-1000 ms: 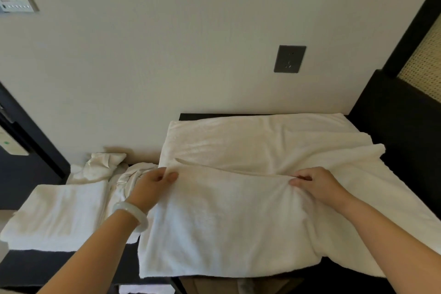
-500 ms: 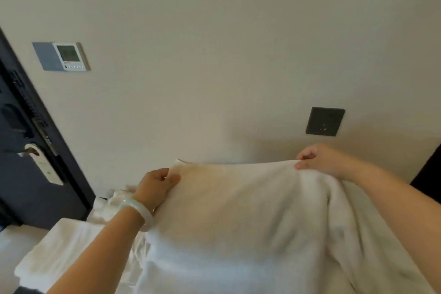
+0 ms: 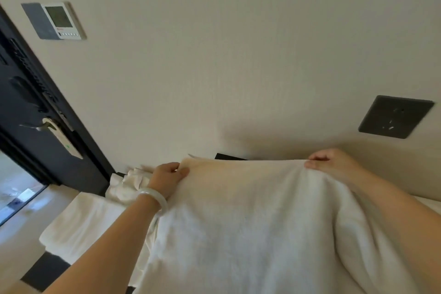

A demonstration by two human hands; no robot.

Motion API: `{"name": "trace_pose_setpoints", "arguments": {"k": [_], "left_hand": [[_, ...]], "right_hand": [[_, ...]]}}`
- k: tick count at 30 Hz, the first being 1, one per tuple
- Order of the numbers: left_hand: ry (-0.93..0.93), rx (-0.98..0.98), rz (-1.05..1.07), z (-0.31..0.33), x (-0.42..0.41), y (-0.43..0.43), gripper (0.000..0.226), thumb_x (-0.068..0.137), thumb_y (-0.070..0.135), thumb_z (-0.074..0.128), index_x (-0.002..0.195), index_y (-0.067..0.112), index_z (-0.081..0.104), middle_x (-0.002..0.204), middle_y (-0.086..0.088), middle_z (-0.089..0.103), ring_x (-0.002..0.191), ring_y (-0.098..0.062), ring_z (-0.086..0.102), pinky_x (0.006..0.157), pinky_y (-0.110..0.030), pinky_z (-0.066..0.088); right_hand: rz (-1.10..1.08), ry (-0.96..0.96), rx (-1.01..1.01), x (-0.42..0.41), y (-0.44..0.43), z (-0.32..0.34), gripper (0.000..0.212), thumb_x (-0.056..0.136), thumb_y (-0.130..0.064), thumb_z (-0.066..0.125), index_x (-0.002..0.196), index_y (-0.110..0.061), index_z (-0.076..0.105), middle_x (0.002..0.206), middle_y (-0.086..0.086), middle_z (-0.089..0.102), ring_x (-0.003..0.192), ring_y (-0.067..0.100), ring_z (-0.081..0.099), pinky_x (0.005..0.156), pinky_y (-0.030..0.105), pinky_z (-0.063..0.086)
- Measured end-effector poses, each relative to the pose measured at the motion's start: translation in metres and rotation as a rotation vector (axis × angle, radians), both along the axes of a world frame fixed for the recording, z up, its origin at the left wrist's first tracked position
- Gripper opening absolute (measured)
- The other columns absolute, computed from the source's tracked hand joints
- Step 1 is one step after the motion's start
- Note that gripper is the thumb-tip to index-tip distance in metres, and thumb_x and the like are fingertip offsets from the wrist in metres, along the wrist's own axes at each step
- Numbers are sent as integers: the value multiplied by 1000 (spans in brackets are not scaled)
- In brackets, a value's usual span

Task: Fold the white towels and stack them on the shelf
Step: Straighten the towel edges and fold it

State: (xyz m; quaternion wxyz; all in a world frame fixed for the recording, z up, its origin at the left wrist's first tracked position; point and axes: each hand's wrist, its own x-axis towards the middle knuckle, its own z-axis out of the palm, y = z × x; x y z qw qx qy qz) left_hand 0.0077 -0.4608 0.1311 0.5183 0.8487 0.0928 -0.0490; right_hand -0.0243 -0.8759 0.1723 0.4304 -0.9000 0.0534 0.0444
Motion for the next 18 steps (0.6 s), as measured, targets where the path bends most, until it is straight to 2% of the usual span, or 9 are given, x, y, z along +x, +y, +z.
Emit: {"name": "trace_pose_setpoints", "arguments": {"k": [3, 5, 7, 9, 12, 14, 16, 18], "left_hand": [[52, 176, -3, -22, 20, -12, 28, 95, 24, 60, 79, 2, 64, 65, -7, 55, 64, -22, 49, 59, -31, 37], [121, 205, -26, -42, 29, -19, 27, 96, 24, 59, 74, 7, 59, 61, -4, 50, 62, -22, 45, 58, -31, 34], [165, 167, -34, -55, 36, -21, 30, 96, 27, 58, 70, 12, 53, 60, -2, 43, 59, -19, 39, 58, -30, 32], [177, 112, -52, -60, 39, -19, 36, 95, 35, 57, 68, 12, 51, 61, -2, 40, 59, -16, 37, 58, -29, 32], [136, -169, -31, -61, 44, -8, 41, 95, 33, 61, 80, -4, 61, 73, -9, 53, 68, -19, 48, 66, -35, 41], [88, -294, 26, -60, 50, -1, 30, 94, 32, 63, 84, 4, 68, 75, -9, 63, 69, -18, 57, 68, -34, 49], [85, -264, 83, -67, 61, -5, 30, 94, 31, 63, 83, 4, 68, 73, -9, 62, 68, -19, 57, 67, -34, 49], [145, -156, 89, -81, 71, -13, 37, 96, 31, 59, 80, -2, 60, 73, -12, 52, 69, -23, 48, 67, -37, 42]], "right_hand": [[29, 68, -146, 22, 17, -46, 13, 90, -8, 69, 77, -7, 71, 79, 16, 69, 74, 24, 60, 66, 29, 40], [27, 112, -222, 28, 21, -76, 17, 91, -13, 69, 75, -16, 67, 75, 7, 65, 74, 23, 59, 63, 29, 37], [2, 86, -227, 30, 17, -89, 23, 91, -17, 70, 71, -26, 61, 68, -5, 59, 67, 12, 54, 59, 26, 35], [22, 97, -210, 30, 8, -91, 26, 91, -16, 70, 71, -30, 60, 66, -7, 59, 65, 6, 54, 59, 24, 35], [76, 97, -111, 28, -3, -78, 24, 91, -13, 69, 72, -28, 66, 66, -2, 67, 59, 1, 57, 57, 18, 41], [33, 21, -46, 32, -5, -68, 21, 89, -11, 70, 73, -25, 70, 68, -3, 70, 57, -1, 58, 56, 13, 42], [-33, -18, -91, 37, 5, -67, 17, 89, -12, 70, 75, -22, 69, 67, -3, 69, 63, 3, 60, 60, 17, 44], [-85, 7, -206, 36, 20, -78, 13, 92, -18, 68, 79, -18, 67, 73, -1, 67, 74, 16, 61, 68, 30, 45]]}}
